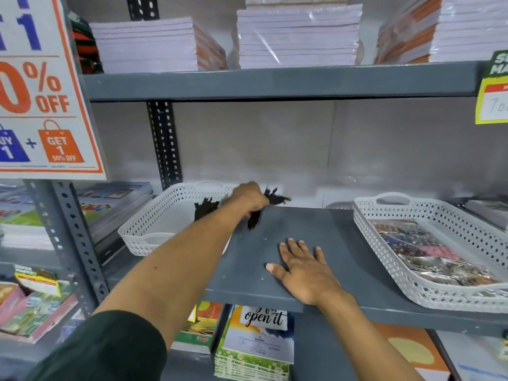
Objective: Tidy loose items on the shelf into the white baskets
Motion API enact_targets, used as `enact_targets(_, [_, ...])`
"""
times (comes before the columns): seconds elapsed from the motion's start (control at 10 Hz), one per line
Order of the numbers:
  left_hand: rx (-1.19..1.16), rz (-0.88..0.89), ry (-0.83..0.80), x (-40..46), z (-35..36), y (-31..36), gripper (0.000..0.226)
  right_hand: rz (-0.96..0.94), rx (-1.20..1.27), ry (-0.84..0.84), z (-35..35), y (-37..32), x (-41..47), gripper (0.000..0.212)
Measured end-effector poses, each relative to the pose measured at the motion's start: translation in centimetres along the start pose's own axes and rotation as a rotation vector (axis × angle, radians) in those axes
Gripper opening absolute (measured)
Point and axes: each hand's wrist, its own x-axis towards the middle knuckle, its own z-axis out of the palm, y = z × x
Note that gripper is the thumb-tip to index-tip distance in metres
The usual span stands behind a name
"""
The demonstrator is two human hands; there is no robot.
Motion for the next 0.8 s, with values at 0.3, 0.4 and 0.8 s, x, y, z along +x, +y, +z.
enact_targets(0.3, [0.173, -0.181, 0.19, 1.7, -8.7, -12.0, 0.034, -0.002, -0.03, -0.004, 0.4, 0.2, 0.5, 0.082])
enact_targets(0.4, [0.225, -0.228, 0.208, 1.4, -6.8, -15.9, 0.036, 0.0, -0.032, -0.006, 0.4, 0.2, 0.5, 0.081])
enact_targets(0.8, [0.383, -0.241, -0.085, 0.7, -2.9, -18.7, 0.04, 0.002, 0.008, 0.019, 0.1, 0.0, 0.6, 0.081])
